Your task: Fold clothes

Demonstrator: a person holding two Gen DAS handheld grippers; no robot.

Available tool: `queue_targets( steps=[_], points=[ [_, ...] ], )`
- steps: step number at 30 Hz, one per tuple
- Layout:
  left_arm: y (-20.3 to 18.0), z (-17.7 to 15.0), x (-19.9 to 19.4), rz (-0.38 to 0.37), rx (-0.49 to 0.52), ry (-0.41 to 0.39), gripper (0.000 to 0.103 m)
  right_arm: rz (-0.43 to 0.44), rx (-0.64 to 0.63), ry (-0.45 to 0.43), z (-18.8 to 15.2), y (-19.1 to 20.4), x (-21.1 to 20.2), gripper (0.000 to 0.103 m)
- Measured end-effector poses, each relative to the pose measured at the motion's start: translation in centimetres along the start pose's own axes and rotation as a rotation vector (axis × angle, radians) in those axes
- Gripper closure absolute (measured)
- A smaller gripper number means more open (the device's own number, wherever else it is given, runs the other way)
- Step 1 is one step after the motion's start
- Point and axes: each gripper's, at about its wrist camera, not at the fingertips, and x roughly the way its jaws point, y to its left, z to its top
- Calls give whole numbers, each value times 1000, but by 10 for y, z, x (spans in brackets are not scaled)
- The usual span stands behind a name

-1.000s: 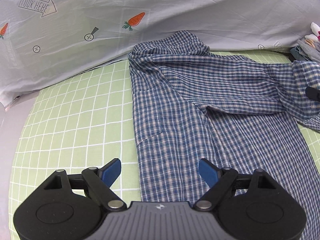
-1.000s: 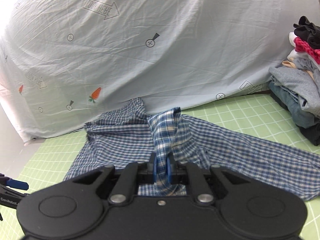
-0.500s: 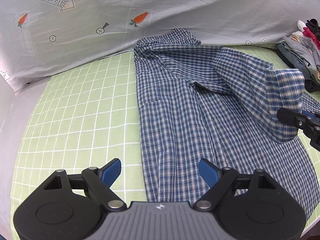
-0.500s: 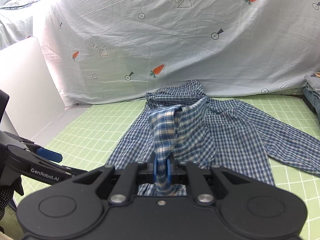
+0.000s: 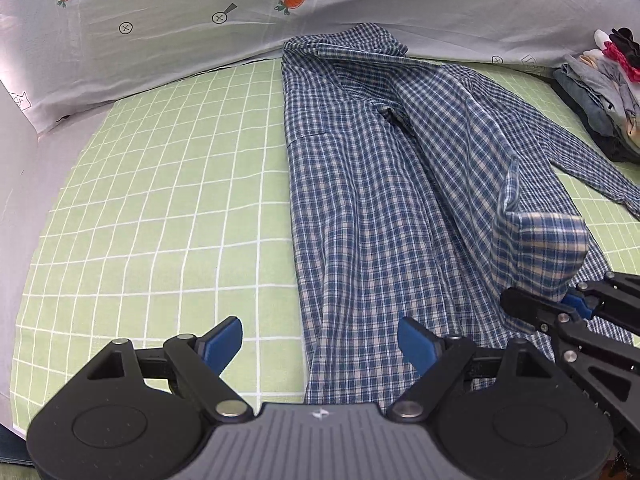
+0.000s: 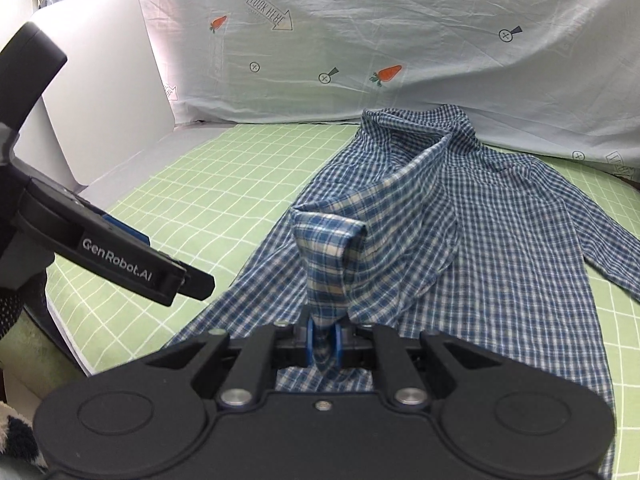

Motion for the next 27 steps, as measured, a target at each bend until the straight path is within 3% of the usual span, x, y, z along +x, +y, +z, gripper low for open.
queue_targets(
  steps=[8, 12, 23, 27],
  points=[
    [14, -14, 0, 4, -19, 34, 18, 9, 0, 55, -8, 18, 4, 88],
    [22, -18, 0, 8, -31, 45, 18, 23, 44, 33, -7, 17, 0, 63],
    [33, -27, 0, 19, -74, 70, 18, 157, 234, -65, 0, -1, -13, 62],
    [35, -29, 0, 22, -84, 74, 18, 160, 307, -88, 2, -8, -13, 62]
  ],
)
